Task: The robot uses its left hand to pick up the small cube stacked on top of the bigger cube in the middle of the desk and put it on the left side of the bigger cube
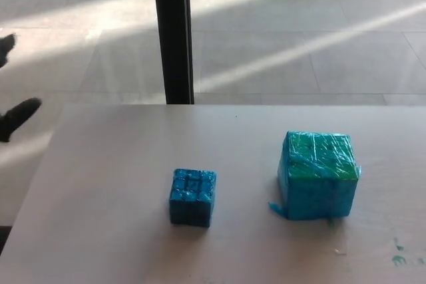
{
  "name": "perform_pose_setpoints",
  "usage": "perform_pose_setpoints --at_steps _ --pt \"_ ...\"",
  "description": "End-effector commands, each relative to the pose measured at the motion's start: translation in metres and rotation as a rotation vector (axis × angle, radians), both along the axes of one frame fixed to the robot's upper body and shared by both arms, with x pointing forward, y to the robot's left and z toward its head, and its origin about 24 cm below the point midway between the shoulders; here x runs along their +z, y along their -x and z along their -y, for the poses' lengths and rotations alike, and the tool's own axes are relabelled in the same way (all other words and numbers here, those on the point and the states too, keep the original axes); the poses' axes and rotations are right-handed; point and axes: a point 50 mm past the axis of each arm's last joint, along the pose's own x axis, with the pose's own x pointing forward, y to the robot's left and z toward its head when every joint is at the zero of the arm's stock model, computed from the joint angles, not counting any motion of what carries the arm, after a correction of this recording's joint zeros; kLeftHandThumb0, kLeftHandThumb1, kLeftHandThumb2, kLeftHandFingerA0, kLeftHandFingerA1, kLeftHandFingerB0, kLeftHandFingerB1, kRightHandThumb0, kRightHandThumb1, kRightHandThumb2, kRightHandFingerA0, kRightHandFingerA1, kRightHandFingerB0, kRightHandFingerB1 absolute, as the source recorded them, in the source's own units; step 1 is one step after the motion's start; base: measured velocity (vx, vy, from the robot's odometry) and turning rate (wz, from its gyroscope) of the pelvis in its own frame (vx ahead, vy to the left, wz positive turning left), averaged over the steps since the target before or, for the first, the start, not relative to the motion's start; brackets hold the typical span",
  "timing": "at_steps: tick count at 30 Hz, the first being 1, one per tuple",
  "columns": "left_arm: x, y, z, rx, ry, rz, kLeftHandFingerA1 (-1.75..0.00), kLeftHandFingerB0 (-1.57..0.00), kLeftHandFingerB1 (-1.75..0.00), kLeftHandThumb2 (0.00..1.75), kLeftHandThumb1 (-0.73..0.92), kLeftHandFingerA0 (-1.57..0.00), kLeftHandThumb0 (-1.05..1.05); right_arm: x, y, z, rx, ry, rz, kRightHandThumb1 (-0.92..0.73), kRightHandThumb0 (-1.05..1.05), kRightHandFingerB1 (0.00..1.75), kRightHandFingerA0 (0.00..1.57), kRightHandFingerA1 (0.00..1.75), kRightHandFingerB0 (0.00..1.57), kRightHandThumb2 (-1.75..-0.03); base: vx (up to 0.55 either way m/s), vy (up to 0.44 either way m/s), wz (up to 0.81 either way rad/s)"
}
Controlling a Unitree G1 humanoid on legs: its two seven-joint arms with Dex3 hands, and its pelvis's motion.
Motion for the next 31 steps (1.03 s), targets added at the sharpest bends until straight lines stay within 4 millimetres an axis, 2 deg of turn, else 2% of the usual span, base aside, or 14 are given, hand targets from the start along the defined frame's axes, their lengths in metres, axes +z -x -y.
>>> perform_pose_setpoints --at_steps 1,8,9,11,12,13,15,16,18,19,26,27,28,31 --pt "-0.026 0.040 -0.050 0.095 0.048 -0.056 -0.50 -0.04 -0.10 1.05 0.60 -0.10 -0.96 0.004 0.004 0.007 0.002 0.001 0.013 -0.65 -0.37 0.47 0.64 0.62 0.57 -0.59 0.00 0.000 0.00" --pt "-0.074 0.089 -0.085 0.263 0.206 -0.099 -0.48 0.00 -0.15 0.65 0.83 -0.21 -0.99 0.005 0.002 0.008 0.008 0.008 -0.003 -0.64 -0.38 0.45 0.62 0.61 0.57 -0.59 0.00 0.000 0.00" --pt "-0.081 0.094 -0.087 0.297 0.238 -0.097 -0.53 0.00 -0.01 1.11 0.68 -0.14 -1.04 0.005 0.002 0.008 0.013 0.007 -0.001 -0.65 -0.37 0.45 0.63 0.62 0.56 -0.59 0.00 0.000 0.00" --pt "-0.090 0.100 -0.088 0.325 0.275 -0.096 -0.55 0.00 -0.06 1.11 0.66 -0.24 -1.01 0.004 0.002 0.009 0.007 0.004 0.001 -0.64 -0.38 0.45 0.64 0.62 0.58 -0.59 0.00 0.000 0.00" --pt "-0.097 0.105 -0.090 0.358 0.279 -0.116 -0.49 0.00 -0.20 0.66 0.86 -0.37 -1.00 0.005 0.000 0.008 0.012 0.008 0.013 -0.64 -0.37 0.46 0.64 0.62 0.57 -0.59 0.00 0.000 0.00" --pt "-0.105 0.110 -0.090 0.389 0.323 -0.120 -0.56 -0.04 -0.03 1.12 0.70 -0.31 -1.05 0.005 0.000 0.007 0.010 0.008 0.015 -0.65 -0.38 0.46 0.64 0.60 0.57 -0.59 0.00 0.000 0.00" --pt "-0.132 0.126 -0.089 0.468 0.556 -0.106 -0.58 -0.04 -0.15 1.05 0.60 -0.29 -0.90 0.005 0.000 0.007 0.003 0.007 0.015 -0.65 -0.38 0.45 0.62 0.59 0.56 -0.59 0.00 0.000 0.00" --pt "-0.140 0.131 -0.088 0.492 0.590 -0.129 -0.47 0.00 -0.23 0.67 0.81 -0.32 -0.96 0.005 0.000 0.007 0.020 0.014 0.013 -0.66 -0.38 0.45 0.61 0.59 0.55 -0.60 0.00 0.000 0.00" --pt "-0.150 0.137 -0.086 0.506 0.561 -0.168 -0.46 0.00 -0.23 0.68 0.85 -0.33 -0.96 0.006 0.000 0.007 0.021 0.009 0.015 -0.66 -0.38 0.46 0.61 0.61 0.55 -0.60 0.00 0.000 0.00" --pt "-0.170 0.146 -0.082 0.570 0.703 -0.186 -0.73 -0.03 -0.14 1.05 0.61 -0.49 -0.89 0.006 -0.001 0.006 0.013 0.010 0.014 -0.64 -0.37 0.46 0.62 0.62 0.55 -0.59 0.00 0.000 0.00" --pt "-0.213 0.169 -0.066 0.643 0.797 -0.364 -0.25 0.00 -0.10 1.13 0.70 0.00 -0.92 0.007 -0.002 0.006 0.010 0.006 0.022 -0.65 -0.34 0.45 0.63 0.63 0.54 -0.58 0.00 0.000 0.00" --pt "-0.216 0.171 -0.064 0.649 0.815 -0.368 -0.32 0.00 -0.14 0.66 0.88 0.00 -0.90 0.008 -0.001 0.007 0.018 0.002 0.023 -0.66 -0.35 0.45 0.62 0.64 0.53 -0.58 0.00 0.000 0.00" --pt "-0.217 0.173 -0.065 0.650 0.813 -0.373 -0.31 0.00 -0.08 1.13 0.72 -0.01 -0.97 0.008 -0.001 0.007 0.022 0.003 0.021 -0.66 -0.36 0.46 0.62 0.63 0.53 -0.59 0.00 0.000 0.00" --pt "-0.218 0.175 -0.066 0.675 0.798 -0.376 -0.48 0.00 -0.11 1.11 0.68 0.00 -0.89 0.009 -0.001 0.007 0.027 0.015 0.014 -0.66 -0.38 0.45 0.61 0.60 0.53 -0.60 0.00 0.000 0.00"
